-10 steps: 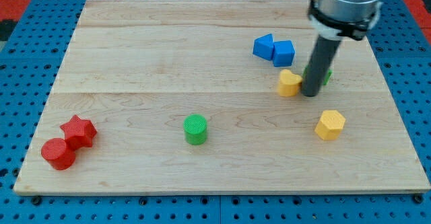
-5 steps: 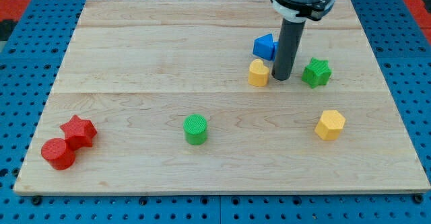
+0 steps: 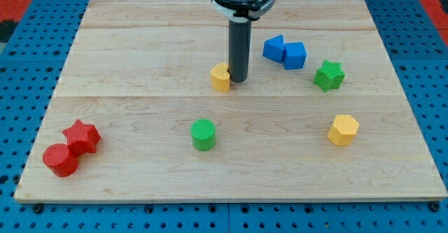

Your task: Move the yellow heart to the center left

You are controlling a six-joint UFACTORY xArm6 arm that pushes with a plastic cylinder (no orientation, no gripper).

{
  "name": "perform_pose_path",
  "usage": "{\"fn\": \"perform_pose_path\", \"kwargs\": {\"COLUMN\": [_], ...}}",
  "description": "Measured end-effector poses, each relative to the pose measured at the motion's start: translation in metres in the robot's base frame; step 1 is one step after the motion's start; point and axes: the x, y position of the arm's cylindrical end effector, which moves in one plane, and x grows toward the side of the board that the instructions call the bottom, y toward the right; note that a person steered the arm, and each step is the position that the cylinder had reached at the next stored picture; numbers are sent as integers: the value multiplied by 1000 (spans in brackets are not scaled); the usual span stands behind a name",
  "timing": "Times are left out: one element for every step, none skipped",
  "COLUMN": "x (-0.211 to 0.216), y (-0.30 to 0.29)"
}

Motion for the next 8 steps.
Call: {"fn": "perform_pose_path", "kwargs": {"x": [-3, -3, 5, 18, 24, 24, 24, 21], "y": [-15, -20, -23, -32, -55, -91, -123, -137]}}
